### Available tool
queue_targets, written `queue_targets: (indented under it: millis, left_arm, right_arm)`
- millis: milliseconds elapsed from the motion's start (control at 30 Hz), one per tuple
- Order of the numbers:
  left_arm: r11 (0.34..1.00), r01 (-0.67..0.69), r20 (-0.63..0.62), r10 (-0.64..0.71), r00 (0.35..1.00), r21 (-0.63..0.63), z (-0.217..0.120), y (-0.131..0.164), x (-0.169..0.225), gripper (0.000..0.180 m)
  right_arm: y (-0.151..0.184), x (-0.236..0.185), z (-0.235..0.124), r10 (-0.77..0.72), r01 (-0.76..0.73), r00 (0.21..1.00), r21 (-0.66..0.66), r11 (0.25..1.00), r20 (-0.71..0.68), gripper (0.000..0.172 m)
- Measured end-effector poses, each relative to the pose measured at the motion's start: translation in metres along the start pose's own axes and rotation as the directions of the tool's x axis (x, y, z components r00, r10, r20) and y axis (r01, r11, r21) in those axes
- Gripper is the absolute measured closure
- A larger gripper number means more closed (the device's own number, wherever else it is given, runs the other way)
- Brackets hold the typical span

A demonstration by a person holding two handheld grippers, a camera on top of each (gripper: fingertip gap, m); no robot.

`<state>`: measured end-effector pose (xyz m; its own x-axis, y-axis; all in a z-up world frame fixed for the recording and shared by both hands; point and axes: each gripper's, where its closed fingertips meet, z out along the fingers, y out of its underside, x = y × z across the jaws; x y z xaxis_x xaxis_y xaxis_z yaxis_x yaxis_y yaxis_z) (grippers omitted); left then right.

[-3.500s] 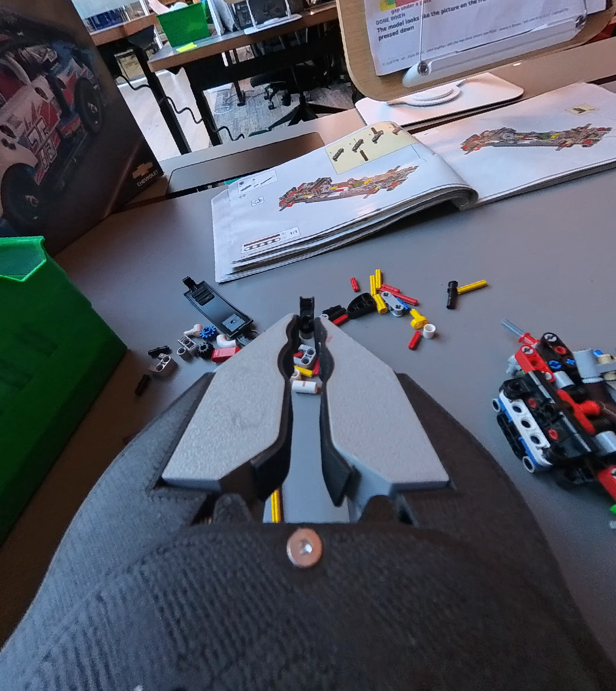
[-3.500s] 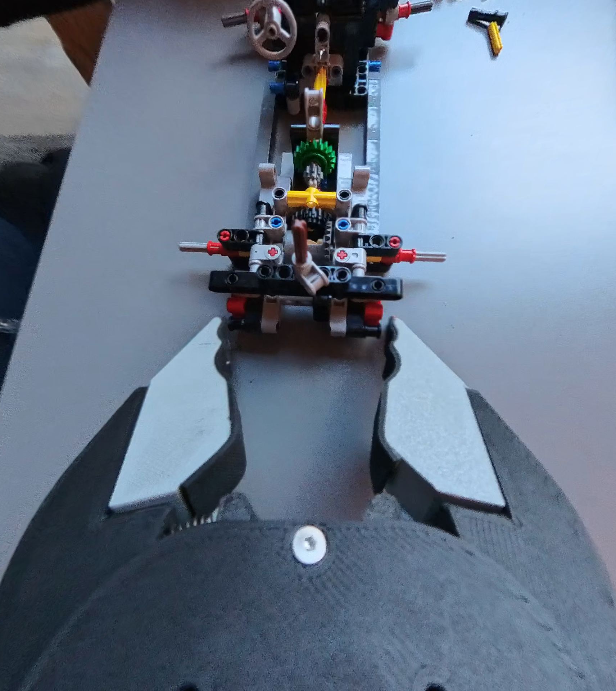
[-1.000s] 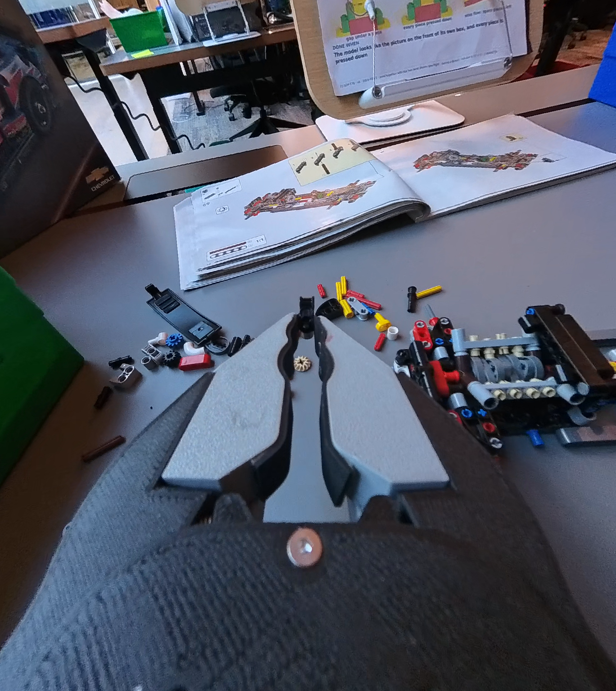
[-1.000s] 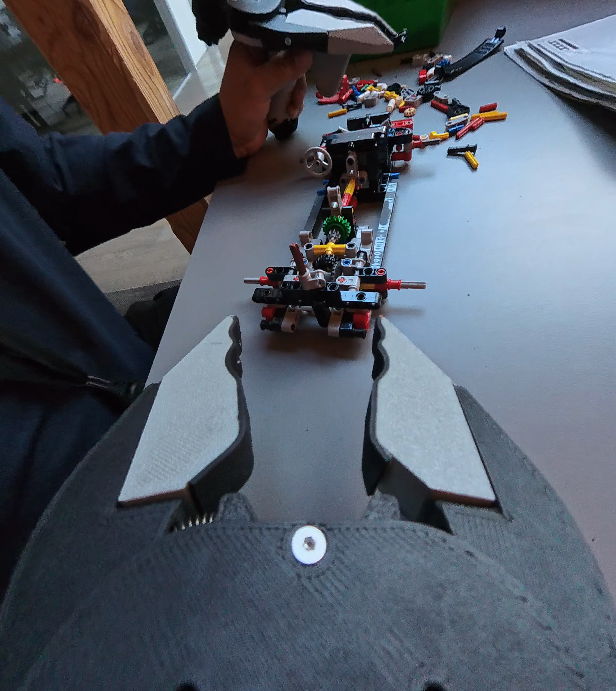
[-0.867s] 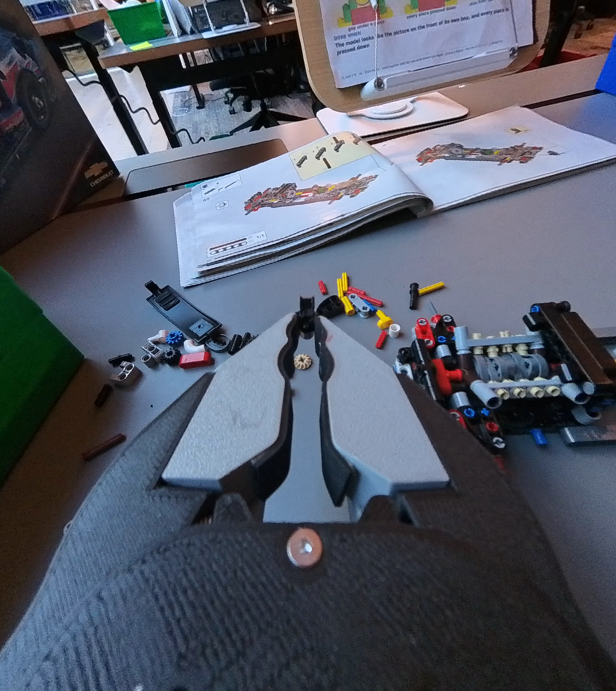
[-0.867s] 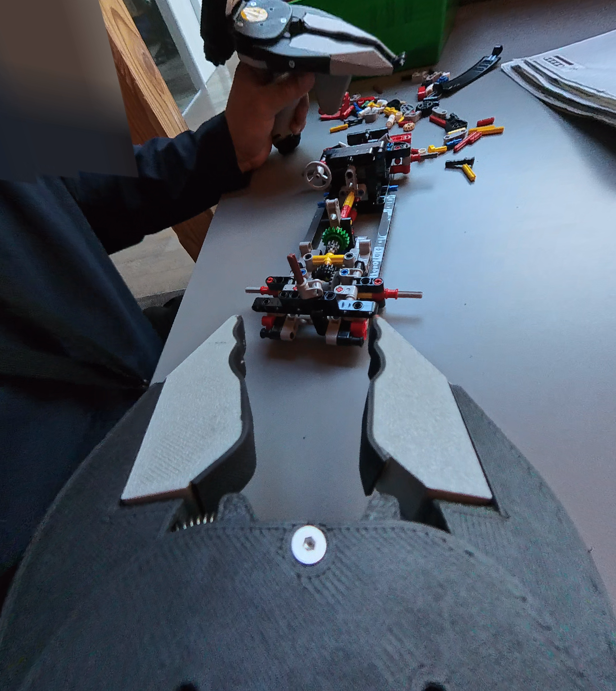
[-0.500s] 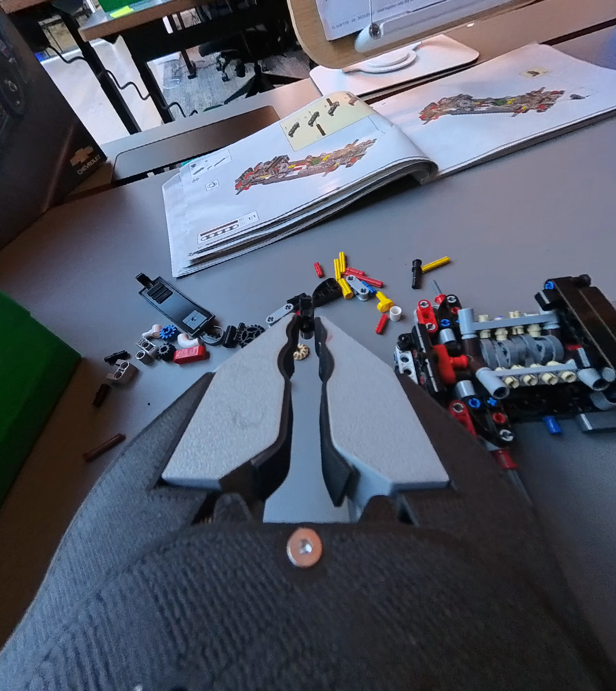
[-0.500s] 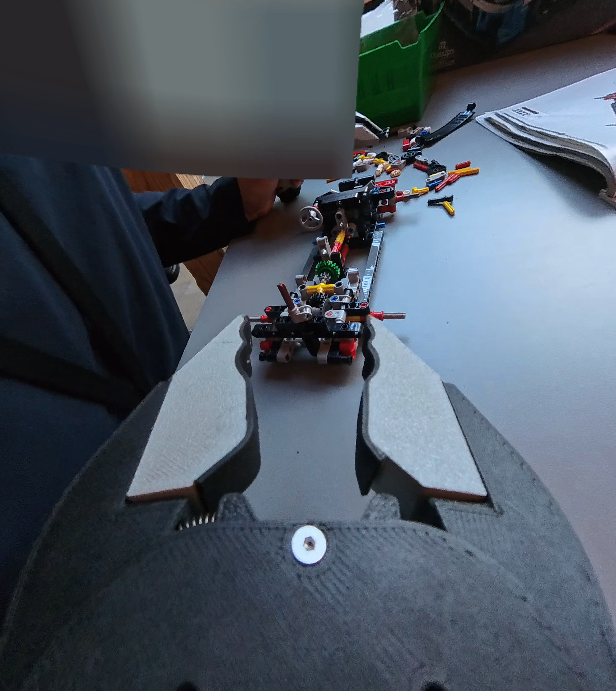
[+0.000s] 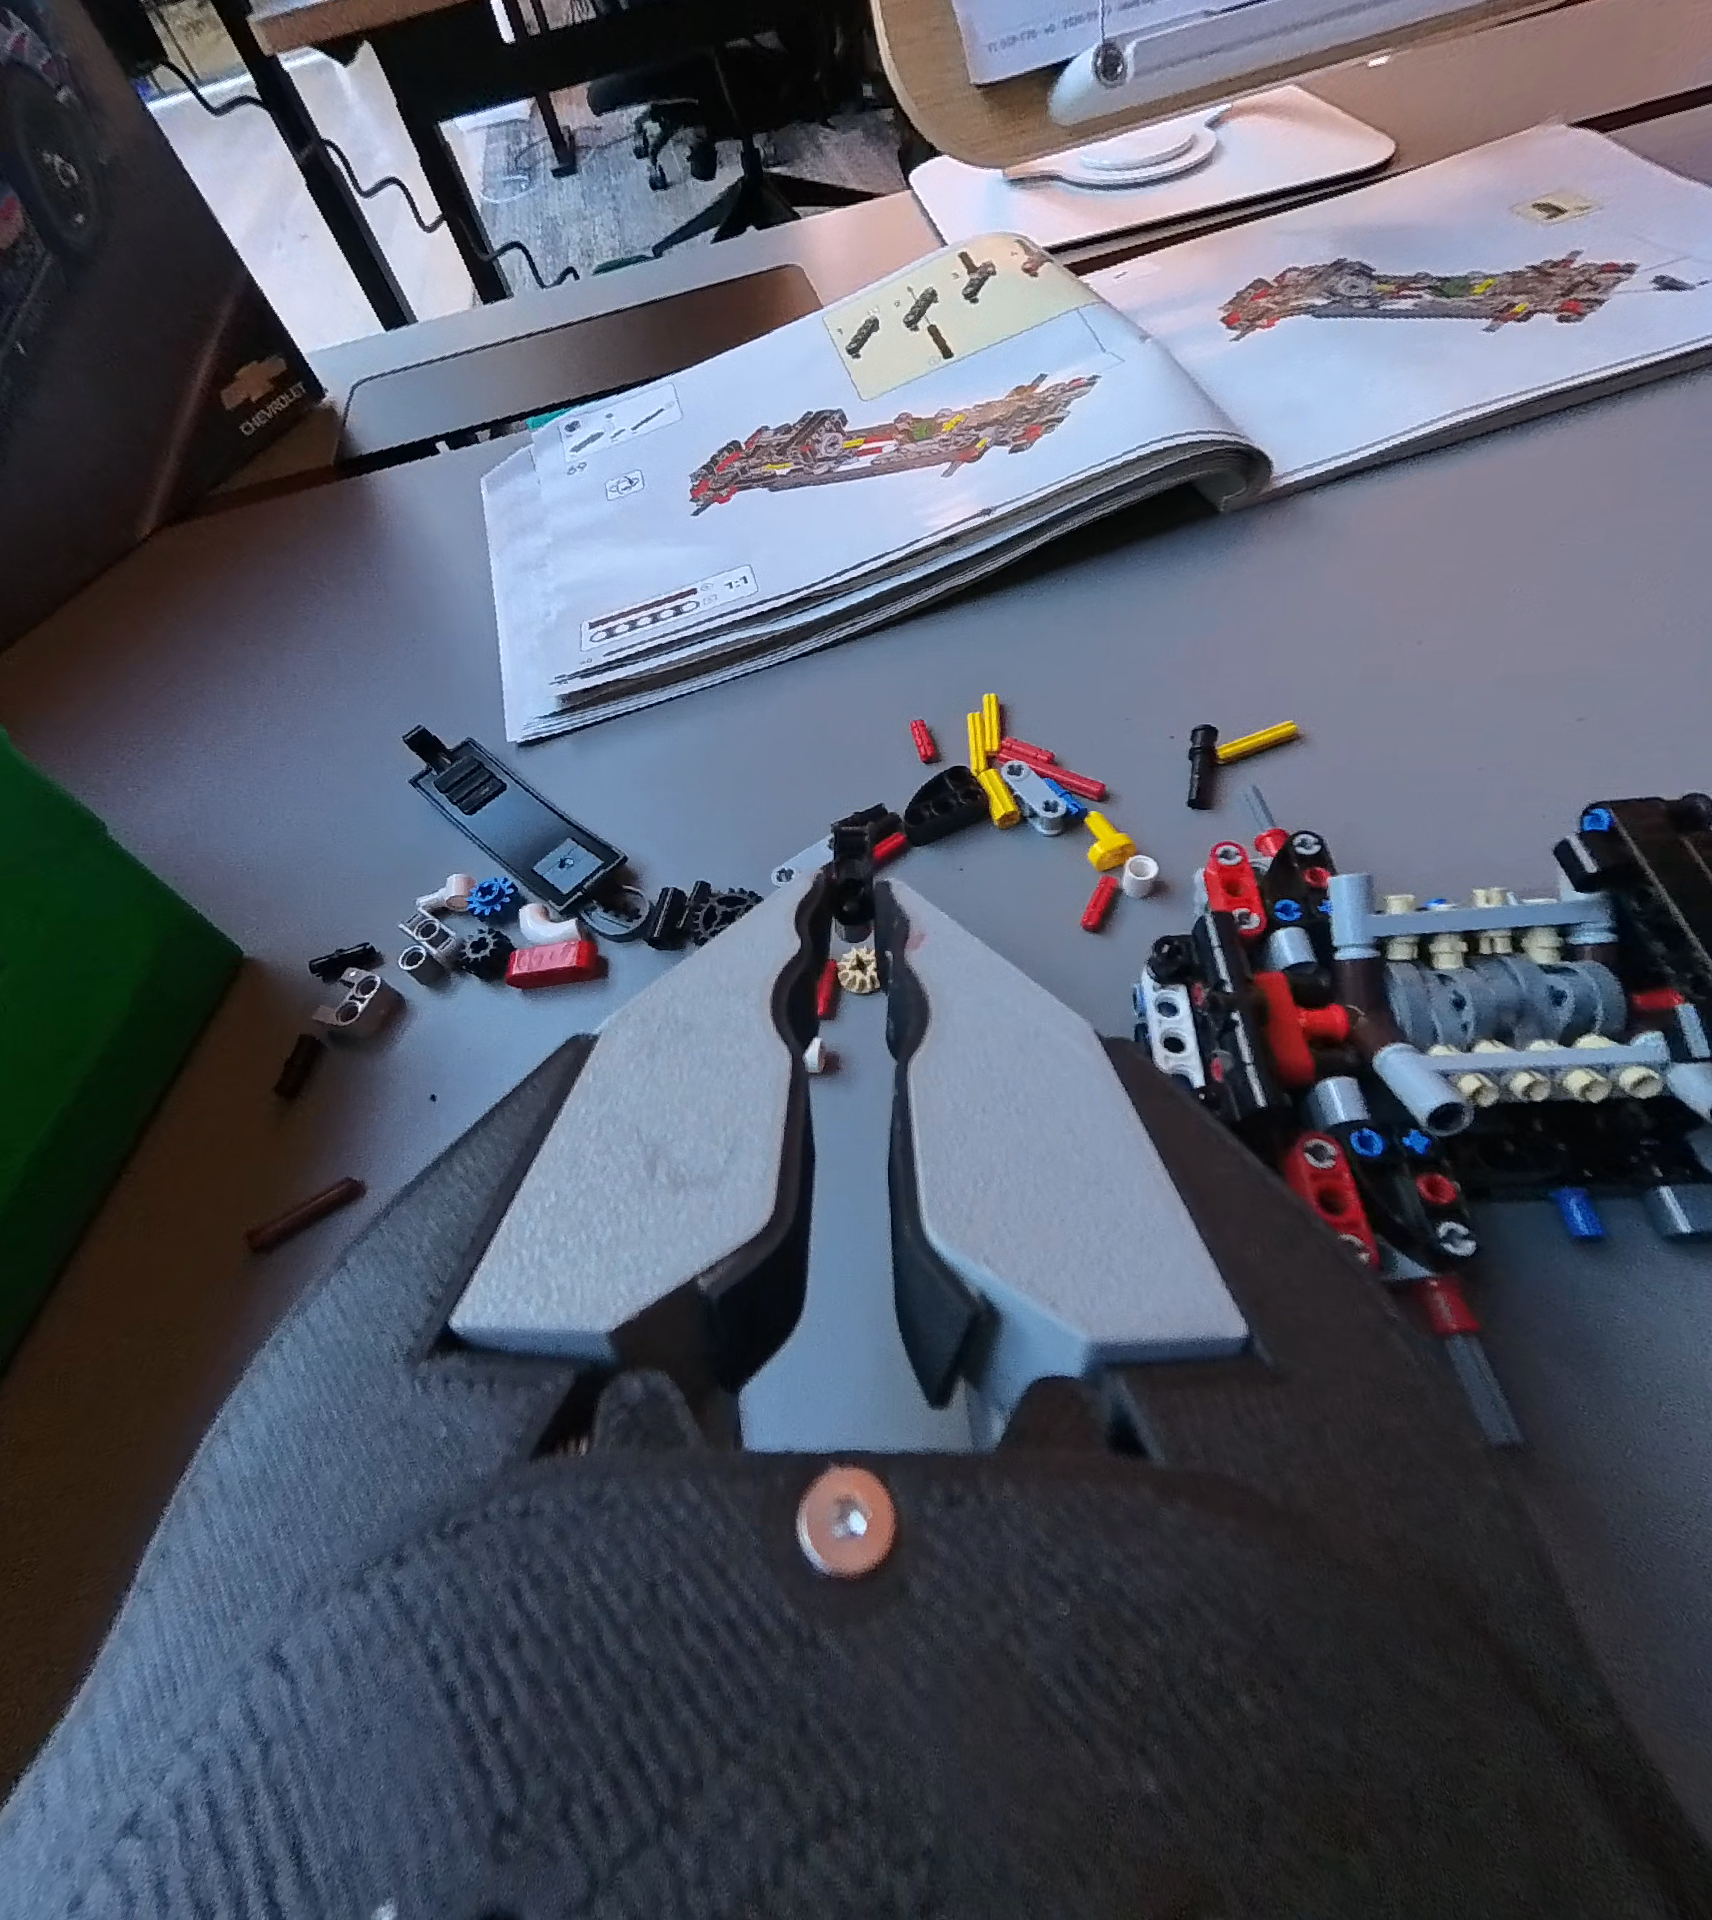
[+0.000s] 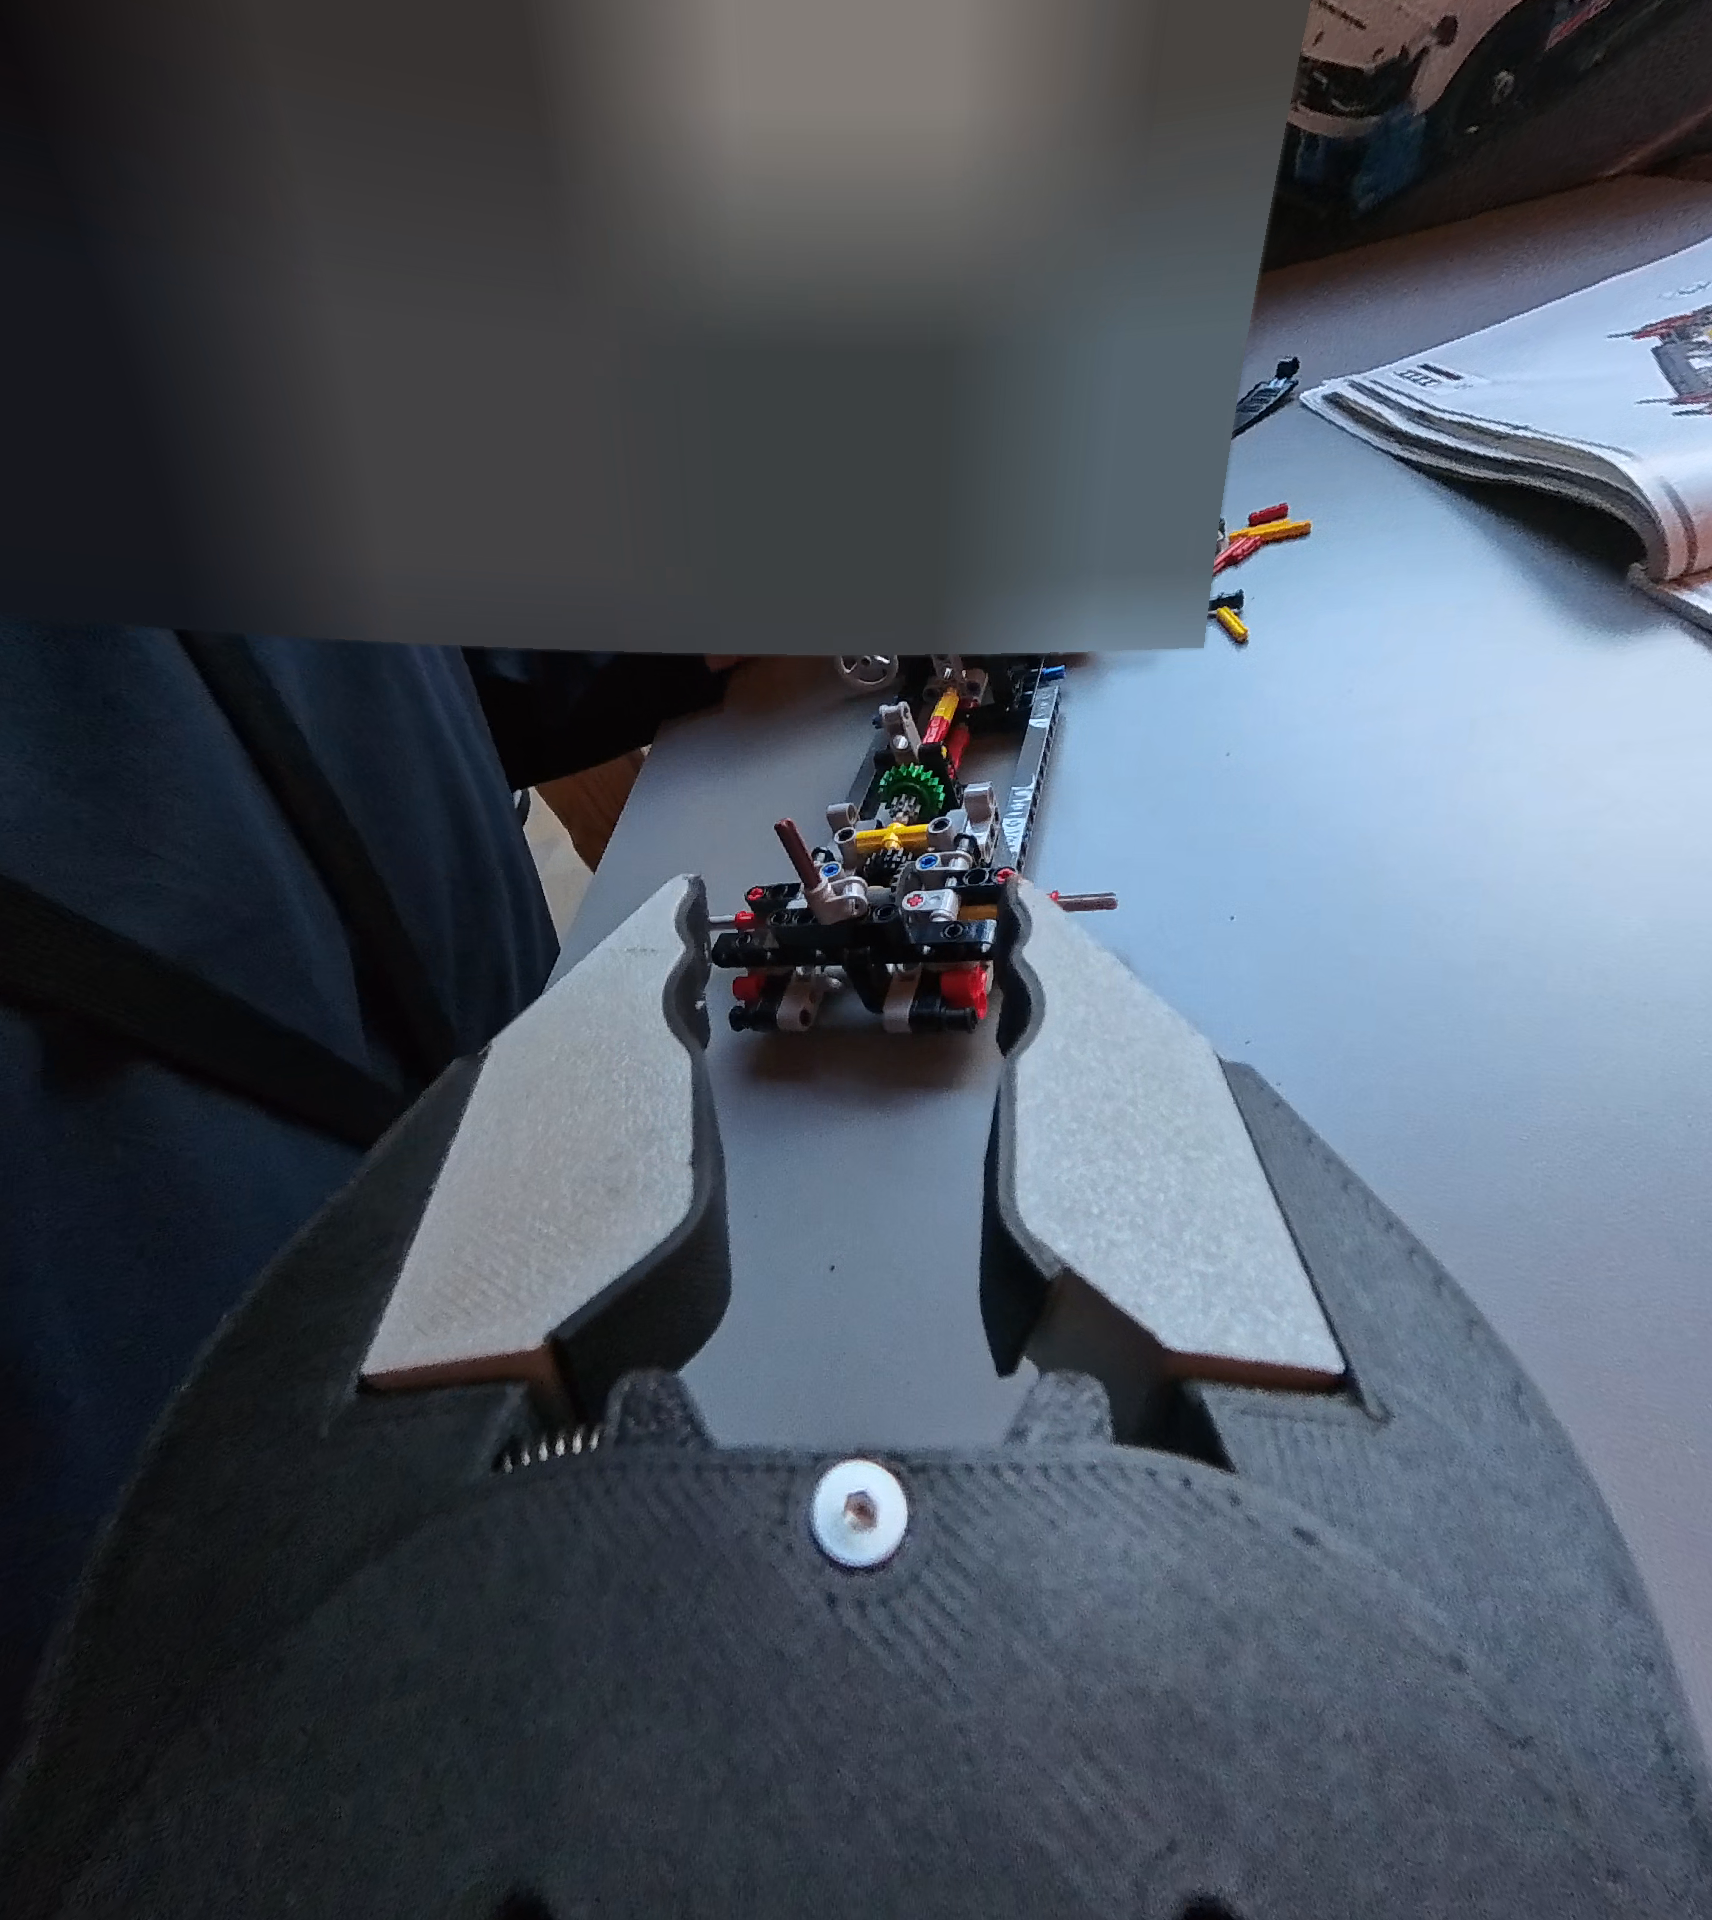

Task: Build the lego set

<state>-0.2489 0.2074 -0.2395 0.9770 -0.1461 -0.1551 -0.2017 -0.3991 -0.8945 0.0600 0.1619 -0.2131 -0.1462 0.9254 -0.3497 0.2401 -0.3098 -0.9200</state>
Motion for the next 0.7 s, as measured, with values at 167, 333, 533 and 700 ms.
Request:
queue_targets:
  millis: [167,333,533,700]
  left_arm:
    - [1.000,0.005,0.000,-0.005,1.000,0.001,-0.0001,0.0000,-0.0006,0.175]
    - [1.000,0.006,0.006,-0.006,1.000,0.001,0.0000,-0.0001,-0.0012,0.175]
    - [1.000,0.013,0.010,-0.013,1.000,0.022,-0.0018,-0.0025,-0.0027,0.175]
    - [0.999,0.008,-0.010,-0.008,1.000,0.047,-0.0039,-0.0057,0.0006,0.175]
  right_arm:
    - [-0.0006,0.0007,-0.0008,0.006,-0.006,1.000,0.006,1.000,0.001,0.121]
    - [-0.0019,0.0005,-0.0025,0.009,-0.010,1.000,0.018,1.000,0.007,0.122]
    - [-0.0008,0.0034,-0.0028,-0.019,0.020,0.999,0.004,1.000,-0.025,0.124]
    - [0.0027,0.0072,-0.0007,-0.064,0.062,0.995,-0.034,0.998,-0.076,0.124]
